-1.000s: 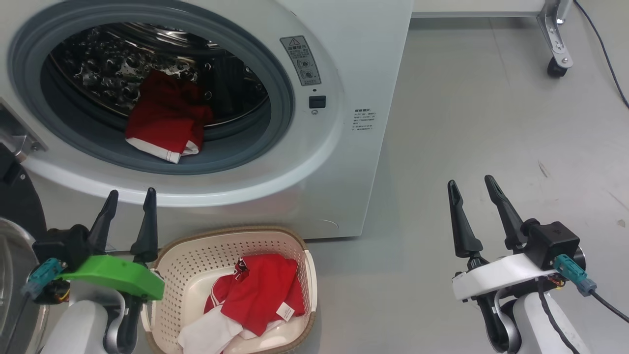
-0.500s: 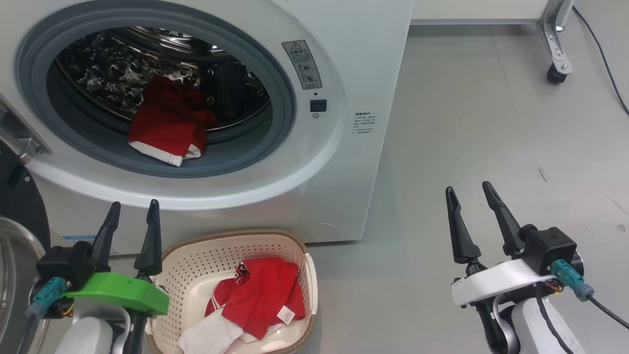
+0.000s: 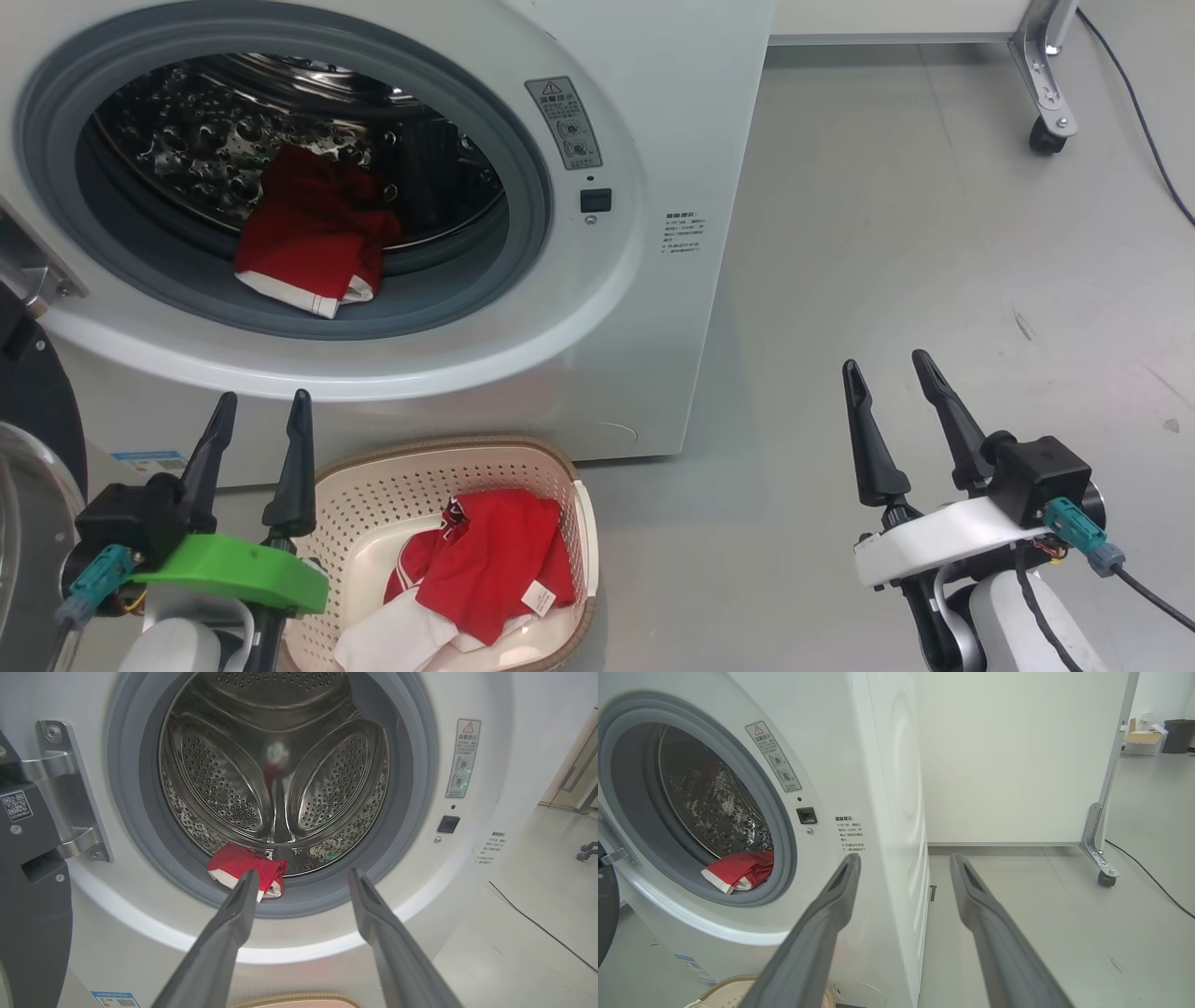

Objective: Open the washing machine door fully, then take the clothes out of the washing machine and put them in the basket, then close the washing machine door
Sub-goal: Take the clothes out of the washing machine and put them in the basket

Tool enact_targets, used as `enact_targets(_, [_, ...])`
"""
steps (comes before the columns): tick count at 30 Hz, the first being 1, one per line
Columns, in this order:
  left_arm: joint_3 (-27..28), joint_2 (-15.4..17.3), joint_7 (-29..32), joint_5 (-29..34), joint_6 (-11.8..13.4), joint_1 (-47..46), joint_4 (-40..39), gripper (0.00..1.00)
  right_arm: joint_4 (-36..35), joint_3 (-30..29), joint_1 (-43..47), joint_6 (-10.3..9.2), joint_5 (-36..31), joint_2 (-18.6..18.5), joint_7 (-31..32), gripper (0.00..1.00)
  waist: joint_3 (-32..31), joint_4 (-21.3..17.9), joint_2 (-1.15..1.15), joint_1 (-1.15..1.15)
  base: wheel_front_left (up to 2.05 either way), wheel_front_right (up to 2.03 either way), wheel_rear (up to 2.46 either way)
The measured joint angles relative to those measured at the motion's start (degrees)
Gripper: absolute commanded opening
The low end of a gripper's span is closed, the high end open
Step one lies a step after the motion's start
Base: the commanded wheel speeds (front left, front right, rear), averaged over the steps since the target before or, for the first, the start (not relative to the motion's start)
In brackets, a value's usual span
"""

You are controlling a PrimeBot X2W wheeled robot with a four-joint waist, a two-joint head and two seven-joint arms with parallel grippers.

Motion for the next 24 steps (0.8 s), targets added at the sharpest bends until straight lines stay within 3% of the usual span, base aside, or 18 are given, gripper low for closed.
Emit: enact_targets(24, [0.3, 0.0, 0.0, 1.5, 0.0, 1.2, -3.2, 1.0, -0.5, 0.1, 0.2, 0.35, 0.0, 0.0, 0.0, 1.0, 1.7, -1.0, 0.0, 0.0, 0.0, 0.0, 0.0])
